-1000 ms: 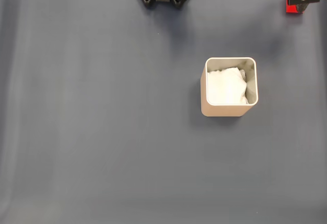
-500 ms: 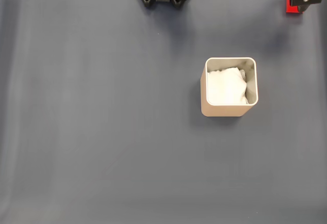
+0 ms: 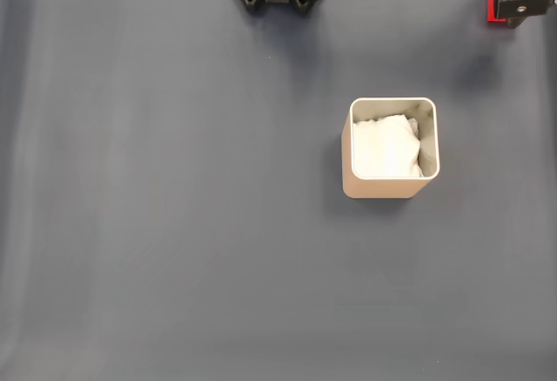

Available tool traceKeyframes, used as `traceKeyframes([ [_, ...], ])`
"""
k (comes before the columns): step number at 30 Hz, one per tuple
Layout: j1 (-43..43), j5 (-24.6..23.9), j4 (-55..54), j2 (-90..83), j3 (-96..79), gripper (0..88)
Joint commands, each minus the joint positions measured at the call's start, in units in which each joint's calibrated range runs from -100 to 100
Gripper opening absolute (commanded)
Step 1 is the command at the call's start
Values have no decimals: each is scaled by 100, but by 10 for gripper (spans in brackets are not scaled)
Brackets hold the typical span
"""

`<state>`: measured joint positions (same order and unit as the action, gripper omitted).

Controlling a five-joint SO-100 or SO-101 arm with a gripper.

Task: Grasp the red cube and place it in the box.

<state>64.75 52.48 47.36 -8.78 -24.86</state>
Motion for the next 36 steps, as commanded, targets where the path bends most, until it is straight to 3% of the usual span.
traceKeyframes([
  [1,53,-39,-103,-9,271,365],
  [36,273,-190,-399,372,262,368],
])
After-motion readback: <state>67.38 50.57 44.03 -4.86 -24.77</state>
